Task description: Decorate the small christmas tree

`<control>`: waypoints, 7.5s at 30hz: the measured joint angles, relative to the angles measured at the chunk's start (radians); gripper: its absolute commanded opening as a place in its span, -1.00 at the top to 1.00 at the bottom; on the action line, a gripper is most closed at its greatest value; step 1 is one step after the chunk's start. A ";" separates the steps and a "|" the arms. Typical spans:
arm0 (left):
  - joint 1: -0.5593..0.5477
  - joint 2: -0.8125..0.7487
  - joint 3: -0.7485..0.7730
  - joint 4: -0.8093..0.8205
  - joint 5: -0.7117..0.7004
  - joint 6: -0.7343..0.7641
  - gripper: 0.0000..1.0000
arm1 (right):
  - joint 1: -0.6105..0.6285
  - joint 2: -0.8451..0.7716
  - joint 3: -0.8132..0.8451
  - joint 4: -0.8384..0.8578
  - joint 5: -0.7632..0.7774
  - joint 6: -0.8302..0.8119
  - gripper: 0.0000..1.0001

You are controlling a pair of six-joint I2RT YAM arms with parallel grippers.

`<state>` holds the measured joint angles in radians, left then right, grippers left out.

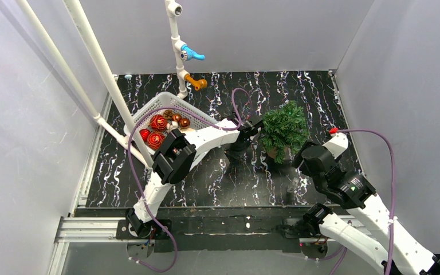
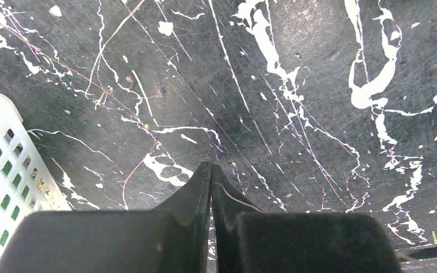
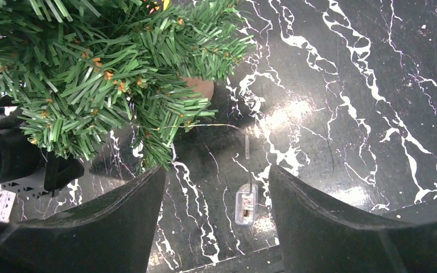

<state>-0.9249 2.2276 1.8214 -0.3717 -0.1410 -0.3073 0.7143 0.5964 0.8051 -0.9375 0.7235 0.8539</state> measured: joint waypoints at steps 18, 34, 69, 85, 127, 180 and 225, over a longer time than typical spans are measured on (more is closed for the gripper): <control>0.000 -0.001 0.000 -0.002 0.000 -0.004 1.00 | -0.001 0.011 -0.175 -0.075 -0.235 0.204 -0.42; 0.000 -0.055 0.000 -0.005 -0.004 0.005 1.00 | -0.001 0.047 -0.248 -0.080 -0.166 0.304 0.97; 0.000 -0.095 -0.033 -0.006 -0.010 0.024 1.00 | -0.013 -0.022 -0.229 -0.190 -0.290 0.415 0.97; 0.000 -0.102 -0.048 0.000 -0.008 0.027 1.00 | -0.134 0.089 -0.084 -0.166 -0.179 0.252 -0.58; 0.000 -0.180 -0.110 0.008 0.007 0.064 1.00 | -0.916 -0.015 -0.224 0.164 -0.901 0.534 -0.10; 0.000 -0.196 -0.112 0.008 -0.016 0.098 1.00 | -0.948 0.020 -0.198 0.235 -0.916 0.586 0.97; 0.000 -0.196 0.013 -0.023 -0.024 0.121 1.00 | -0.996 0.344 -0.300 0.734 -0.946 0.536 0.97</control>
<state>-0.9249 2.0312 1.8339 -0.3950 -0.1646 -0.1867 -0.2813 0.9405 0.5049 -0.2039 -0.2230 1.3899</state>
